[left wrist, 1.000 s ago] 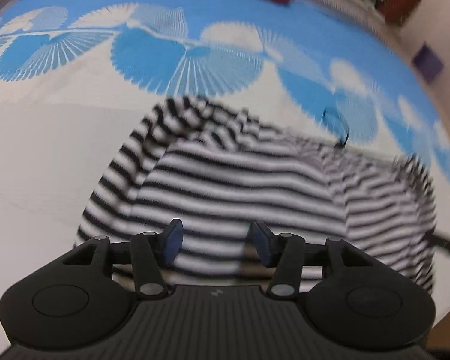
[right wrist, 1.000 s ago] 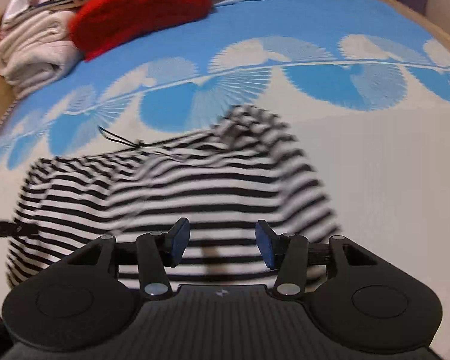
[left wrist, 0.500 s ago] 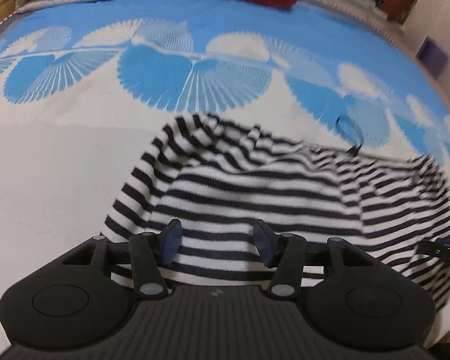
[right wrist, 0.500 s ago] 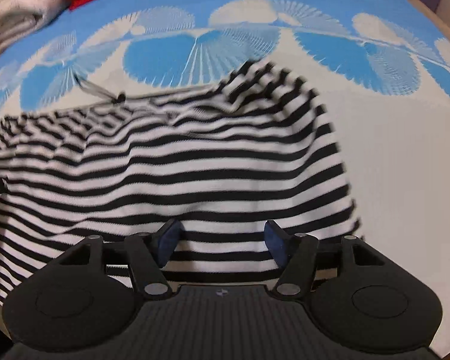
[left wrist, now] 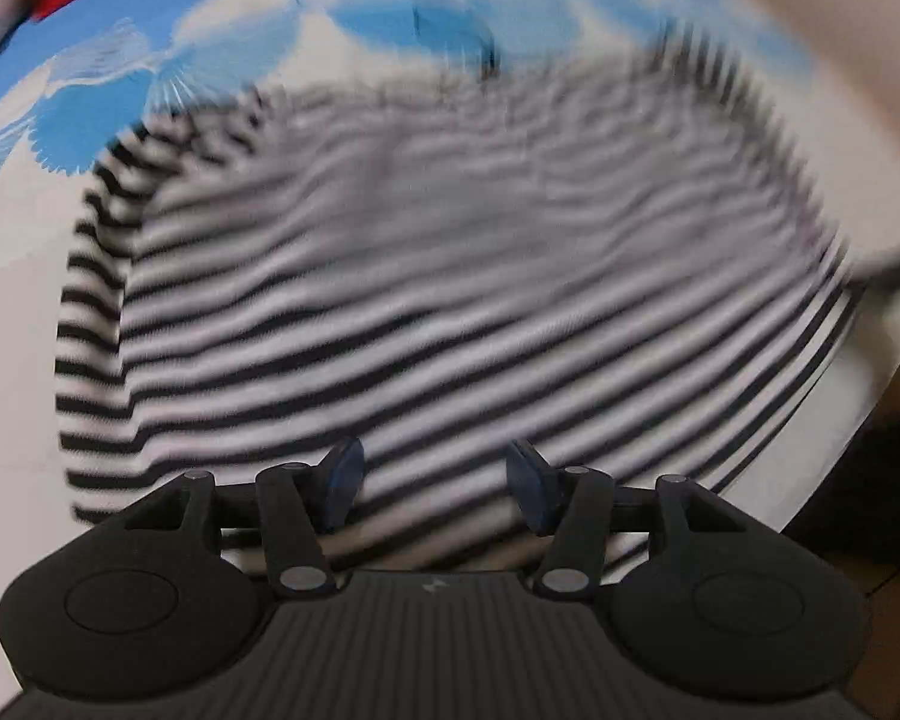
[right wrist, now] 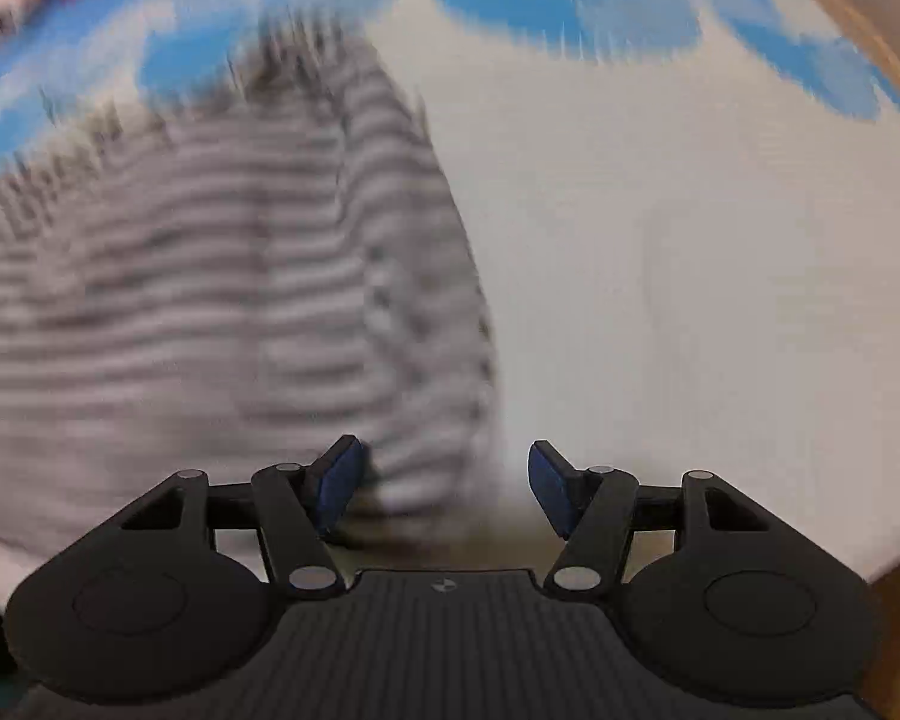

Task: Fold small clothes

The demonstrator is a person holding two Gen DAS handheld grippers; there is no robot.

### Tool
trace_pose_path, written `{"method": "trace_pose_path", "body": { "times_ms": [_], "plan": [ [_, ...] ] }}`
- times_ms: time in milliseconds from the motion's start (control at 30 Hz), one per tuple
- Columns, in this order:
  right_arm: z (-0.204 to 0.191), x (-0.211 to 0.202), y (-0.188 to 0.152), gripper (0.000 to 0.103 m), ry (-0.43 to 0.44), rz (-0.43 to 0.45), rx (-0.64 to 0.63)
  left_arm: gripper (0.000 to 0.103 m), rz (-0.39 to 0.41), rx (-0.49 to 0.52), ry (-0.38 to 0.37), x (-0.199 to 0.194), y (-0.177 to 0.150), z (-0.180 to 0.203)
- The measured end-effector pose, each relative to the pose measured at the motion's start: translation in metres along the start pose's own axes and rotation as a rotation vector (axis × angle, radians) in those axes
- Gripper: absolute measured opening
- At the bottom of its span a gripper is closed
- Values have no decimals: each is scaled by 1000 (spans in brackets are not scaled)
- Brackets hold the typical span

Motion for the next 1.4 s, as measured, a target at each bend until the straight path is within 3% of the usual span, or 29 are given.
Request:
{"method": "trace_pose_path", "body": {
  "times_ms": [67, 167, 233, 367, 467, 633, 700, 800, 900, 967, 1067, 1400],
  "plan": [
    [3, -4, -4, 71, 17, 11, -9, 59, 28, 17, 19, -5, 1, 3],
    [2, -24, -3, 61, 2, 96, -37, 59, 123, -88, 26, -32, 9, -15],
    [0, -52, 2, 60, 18, 224, -39, 59, 193, -166, 50, -58, 13, -37],
    [-7, -119, 3, 60, 66, 502, -17, 59, 282, -266, 169, -115, 6, -69],
    [-15, -154, -7, 61, 99, 670, -9, 59, 375, -310, 155, -146, -15, -74],
    [-26, -175, -23, 61, 149, 772, 21, 59, 469, -345, 231, -157, -45, -84],
    [-28, -173, -25, 61, 154, 775, 22, 59, 500, -423, 240, -162, -49, -103],
    [-28, -164, -20, 61, 132, 753, 37, 59, 438, -580, 206, -155, -57, -131],
    [-30, -157, -19, 61, 135, 737, 67, 59, 320, -703, 86, -135, -64, -147],
    [-31, -154, -17, 61, 131, 732, 77, 59, 233, -702, 64, -118, -63, -143],
    [-36, -150, -16, 61, 123, 732, 76, 59, 178, -654, 76, -103, -58, -133],
    [-34, -150, -13, 61, 135, 731, 78, 56, 176, -604, 90, -90, -50, -110]
  ]
}}
Point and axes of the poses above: each gripper's, at about its wrist camera, not at the fingertips, and x roughly the way its jaws point, z to its right, y to its top, the point moved 6 cm from there along x, roughly the way its jaws point, and after that the axes turned 15 degrees about y, right-handed, at the moved point
